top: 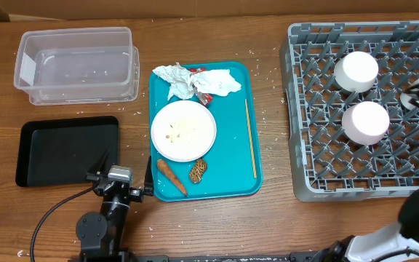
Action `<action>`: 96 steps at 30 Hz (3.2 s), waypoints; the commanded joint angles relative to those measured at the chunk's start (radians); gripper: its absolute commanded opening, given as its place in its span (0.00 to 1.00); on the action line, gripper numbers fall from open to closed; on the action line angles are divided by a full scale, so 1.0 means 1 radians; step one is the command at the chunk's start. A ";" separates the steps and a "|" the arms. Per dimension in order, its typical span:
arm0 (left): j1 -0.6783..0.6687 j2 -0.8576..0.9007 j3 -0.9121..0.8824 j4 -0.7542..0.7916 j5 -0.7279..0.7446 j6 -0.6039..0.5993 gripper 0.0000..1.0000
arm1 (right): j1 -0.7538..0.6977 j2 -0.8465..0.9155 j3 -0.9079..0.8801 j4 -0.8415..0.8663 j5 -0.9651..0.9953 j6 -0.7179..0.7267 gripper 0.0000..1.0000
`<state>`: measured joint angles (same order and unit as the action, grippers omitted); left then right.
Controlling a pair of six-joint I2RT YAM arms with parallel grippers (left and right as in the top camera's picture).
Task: Sort waste into correct bins and load items into the dishwasher
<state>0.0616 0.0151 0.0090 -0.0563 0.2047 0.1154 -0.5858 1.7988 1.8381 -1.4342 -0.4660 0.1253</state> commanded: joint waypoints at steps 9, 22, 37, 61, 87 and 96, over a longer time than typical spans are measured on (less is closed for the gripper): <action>0.009 -0.004 -0.004 0.000 -0.005 0.017 1.00 | 0.525 0.003 -0.008 -0.029 0.102 0.025 0.44; 0.009 -0.004 -0.004 0.000 -0.005 0.017 1.00 | 1.012 0.067 -0.129 0.233 0.477 0.209 0.86; 0.009 -0.004 -0.004 0.000 -0.005 0.017 1.00 | 1.023 0.312 -0.166 0.279 0.438 0.167 0.38; 0.009 -0.004 -0.004 0.000 -0.005 0.017 1.00 | 1.023 0.369 -0.283 0.382 0.386 0.167 0.34; 0.009 -0.004 -0.004 0.000 -0.005 0.017 1.00 | 1.031 0.367 -0.141 0.230 0.480 0.216 0.26; 0.009 -0.004 -0.004 0.000 -0.005 0.017 1.00 | 1.114 0.367 -0.142 0.248 0.488 0.216 0.29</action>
<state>0.0616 0.0151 0.0090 -0.0559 0.2050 0.1158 0.4904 2.1704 1.6718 -1.1954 0.0078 0.3340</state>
